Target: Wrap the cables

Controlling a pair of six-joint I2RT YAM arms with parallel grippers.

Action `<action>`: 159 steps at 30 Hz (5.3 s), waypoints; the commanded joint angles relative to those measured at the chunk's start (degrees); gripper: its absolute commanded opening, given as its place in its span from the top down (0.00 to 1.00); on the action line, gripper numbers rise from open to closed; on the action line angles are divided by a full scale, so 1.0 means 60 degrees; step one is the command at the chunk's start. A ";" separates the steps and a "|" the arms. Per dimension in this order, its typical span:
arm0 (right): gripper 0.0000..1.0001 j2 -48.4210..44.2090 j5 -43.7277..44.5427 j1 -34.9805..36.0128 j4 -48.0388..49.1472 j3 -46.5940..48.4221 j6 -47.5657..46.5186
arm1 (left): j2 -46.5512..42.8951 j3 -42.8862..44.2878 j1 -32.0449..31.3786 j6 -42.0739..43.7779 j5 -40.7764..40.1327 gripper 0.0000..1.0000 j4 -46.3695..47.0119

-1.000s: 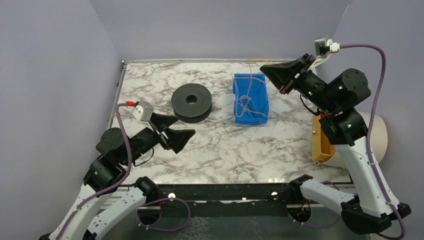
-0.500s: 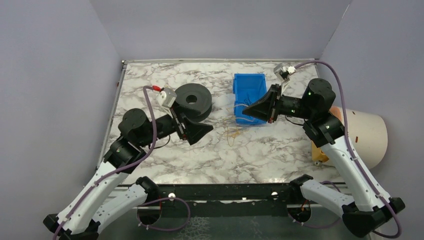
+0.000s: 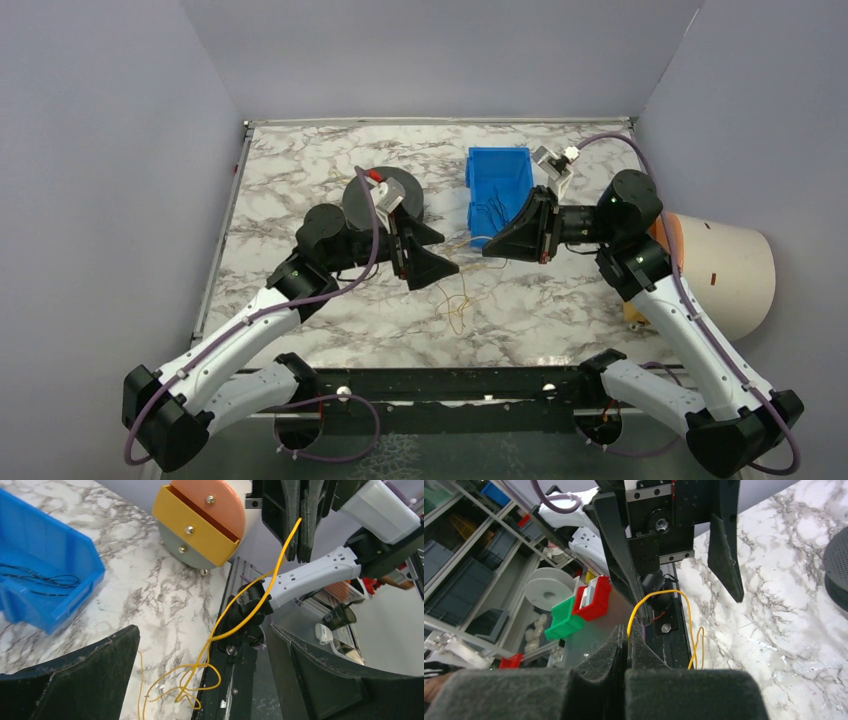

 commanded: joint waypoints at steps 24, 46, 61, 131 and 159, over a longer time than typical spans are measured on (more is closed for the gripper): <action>0.99 -0.0465 -0.0717 0.0210 0.1584 -0.1113 0.0965 | 0.0072 -0.0042 -0.2218 0.0464 0.1588 0.50 0.1863; 0.99 -0.0704 0.1054 0.0214 0.2696 -0.0089 0.1155 | -0.0866 -0.1100 -0.2314 0.0052 0.2405 0.94 0.1863; 0.99 0.0429 0.2907 0.0210 0.2299 0.2637 0.0270 | -0.2586 -0.2339 -0.2372 -0.0510 0.2825 1.00 0.1864; 0.99 -0.2302 0.7509 0.0214 -0.3596 -0.0529 -0.1961 | -0.3974 -0.2482 -0.2636 -0.0909 0.2503 1.00 -0.0834; 0.37 -0.4967 0.5319 0.0214 -0.2801 -0.3719 -0.1892 | -0.2519 -0.2107 -0.2635 -0.0420 0.1659 1.00 -0.1881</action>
